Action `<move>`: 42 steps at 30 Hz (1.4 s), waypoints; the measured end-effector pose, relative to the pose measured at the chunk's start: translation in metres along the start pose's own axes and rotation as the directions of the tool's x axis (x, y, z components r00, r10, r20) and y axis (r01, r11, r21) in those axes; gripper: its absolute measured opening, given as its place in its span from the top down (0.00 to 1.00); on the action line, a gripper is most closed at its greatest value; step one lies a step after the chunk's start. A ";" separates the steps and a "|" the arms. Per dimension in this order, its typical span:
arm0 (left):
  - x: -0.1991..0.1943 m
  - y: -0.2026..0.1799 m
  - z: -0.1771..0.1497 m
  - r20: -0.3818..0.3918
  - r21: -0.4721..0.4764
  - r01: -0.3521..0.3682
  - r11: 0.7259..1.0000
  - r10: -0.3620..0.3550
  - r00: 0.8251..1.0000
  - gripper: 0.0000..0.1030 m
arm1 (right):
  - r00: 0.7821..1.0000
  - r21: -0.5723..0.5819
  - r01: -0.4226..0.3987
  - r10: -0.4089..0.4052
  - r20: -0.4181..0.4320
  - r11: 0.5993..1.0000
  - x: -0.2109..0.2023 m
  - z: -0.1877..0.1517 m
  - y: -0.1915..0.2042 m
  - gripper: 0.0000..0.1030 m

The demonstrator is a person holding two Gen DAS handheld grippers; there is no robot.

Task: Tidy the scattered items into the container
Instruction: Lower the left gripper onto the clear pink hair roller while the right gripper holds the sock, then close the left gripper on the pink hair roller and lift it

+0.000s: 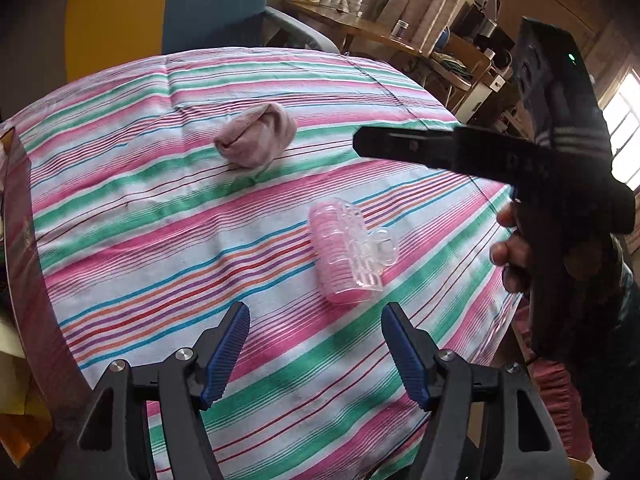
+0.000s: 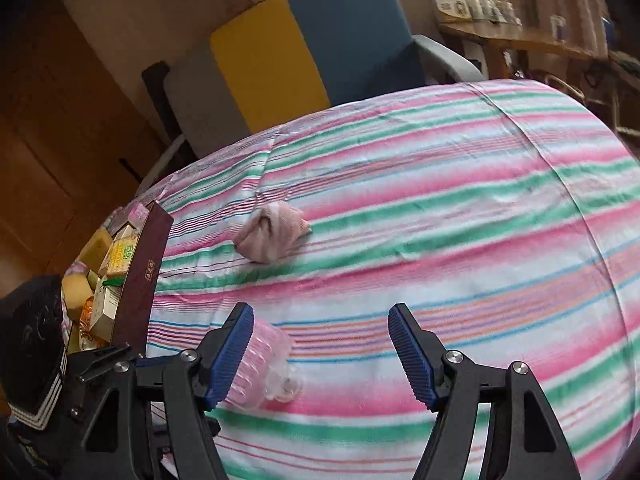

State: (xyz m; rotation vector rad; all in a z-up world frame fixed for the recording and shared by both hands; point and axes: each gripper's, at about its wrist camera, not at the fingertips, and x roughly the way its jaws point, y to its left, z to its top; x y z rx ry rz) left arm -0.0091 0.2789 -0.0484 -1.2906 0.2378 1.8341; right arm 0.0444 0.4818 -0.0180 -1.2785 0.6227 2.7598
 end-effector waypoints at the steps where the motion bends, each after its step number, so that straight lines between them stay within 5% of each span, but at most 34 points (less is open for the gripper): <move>1: -0.001 0.005 -0.002 0.002 -0.016 0.001 1.000 -0.001 1.000 0.32 | 1.000 -0.032 0.002 -0.003 -0.012 0.999 0.008 0.008 0.007 0.30; 12: -0.002 0.019 -0.004 0.009 -0.063 0.021 0.998 -0.020 1.000 0.31 | 0.985 -0.147 0.004 -0.029 -0.170 0.989 0.113 0.053 0.045 0.31; 15: 0.000 0.018 -0.003 0.009 -0.060 0.027 0.998 -0.027 1.000 0.31 | 0.988 -0.155 0.033 -0.056 -0.145 0.987 0.115 0.052 0.046 0.43; 22: 0.003 0.012 0.002 0.010 -0.047 0.043 0.998 -0.043 0.999 0.30 | 0.993 -0.102 0.098 -0.104 -0.058 0.990 0.076 0.036 0.027 0.49; 25: 0.006 -0.004 0.008 0.007 -0.008 0.061 0.998 -0.061 0.998 0.21 | 0.992 -0.031 0.117 -0.118 -0.035 0.993 0.051 0.021 0.005 0.49; 31: 0.021 -0.036 0.024 -0.017 0.071 0.036 0.997 -0.035 0.999 0.21 | 0.988 0.112 0.155 -0.154 -0.020 0.982 0.011 -0.016 -0.043 0.49; 42: 0.057 -0.060 0.040 -0.082 0.124 -0.049 0.991 0.059 0.995 0.21 | 0.996 0.211 0.082 -0.088 0.020 0.974 0.001 -0.039 -0.065 0.48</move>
